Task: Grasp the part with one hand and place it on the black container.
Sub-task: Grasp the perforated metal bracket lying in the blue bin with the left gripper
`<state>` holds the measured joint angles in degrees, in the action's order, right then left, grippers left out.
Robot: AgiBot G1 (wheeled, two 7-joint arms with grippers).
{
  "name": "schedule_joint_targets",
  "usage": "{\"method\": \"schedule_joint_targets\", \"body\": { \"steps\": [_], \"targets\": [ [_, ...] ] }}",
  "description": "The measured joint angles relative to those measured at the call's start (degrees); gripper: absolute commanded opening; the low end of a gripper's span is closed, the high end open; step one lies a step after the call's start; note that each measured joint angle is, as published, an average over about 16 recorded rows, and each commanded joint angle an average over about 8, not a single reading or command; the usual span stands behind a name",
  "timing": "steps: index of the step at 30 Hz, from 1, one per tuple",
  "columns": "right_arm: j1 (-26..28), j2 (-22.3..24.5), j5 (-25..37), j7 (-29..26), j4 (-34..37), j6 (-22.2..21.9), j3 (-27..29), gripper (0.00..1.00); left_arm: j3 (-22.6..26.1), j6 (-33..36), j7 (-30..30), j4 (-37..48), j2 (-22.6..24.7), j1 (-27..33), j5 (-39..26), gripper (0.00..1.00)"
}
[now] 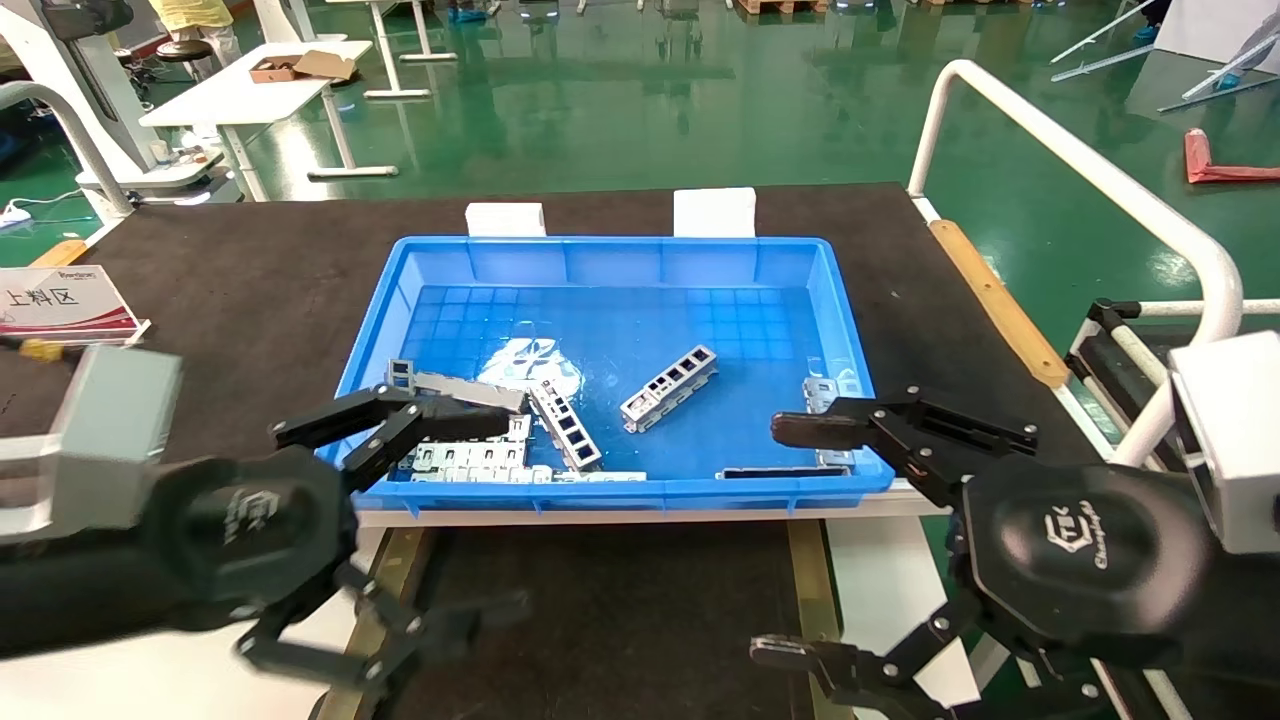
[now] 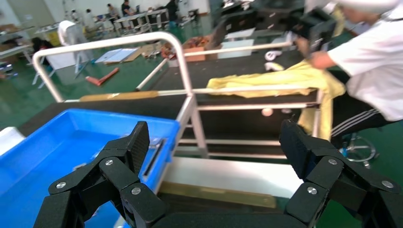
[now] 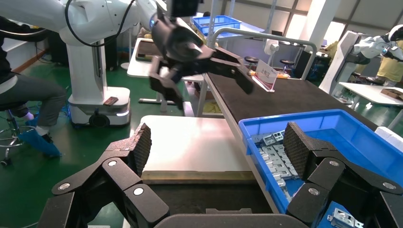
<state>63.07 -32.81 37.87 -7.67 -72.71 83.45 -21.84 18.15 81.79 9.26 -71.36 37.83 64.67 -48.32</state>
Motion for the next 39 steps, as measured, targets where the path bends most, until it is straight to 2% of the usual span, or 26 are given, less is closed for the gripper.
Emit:
{"method": "schedule_joint_targets", "body": {
  "steps": [9,17,30,39],
  "targets": [
    [0.00,0.00,0.00,0.00,0.00,0.00,0.00,1.00,3.41,-5.52,-0.31,2.62,4.99,4.03,-8.44,1.00],
    [0.00,0.00,-0.01,0.00,0.00,0.00,-0.01,1.00,7.19,-11.77,-0.18,8.08,11.32,8.53,-17.14,1.00],
    [0.00,0.00,-0.01,0.01,0.00,0.00,-0.01,1.00,12.13,-27.38,-0.13,21.52,24.57,15.33,-30.24,1.00],
    [0.01,0.01,-0.01,0.01,0.00,-0.01,-0.02,1.00,14.35,-36.01,-2.09,32.35,33.52,18.90,-35.50,1.00]
  ]
}}
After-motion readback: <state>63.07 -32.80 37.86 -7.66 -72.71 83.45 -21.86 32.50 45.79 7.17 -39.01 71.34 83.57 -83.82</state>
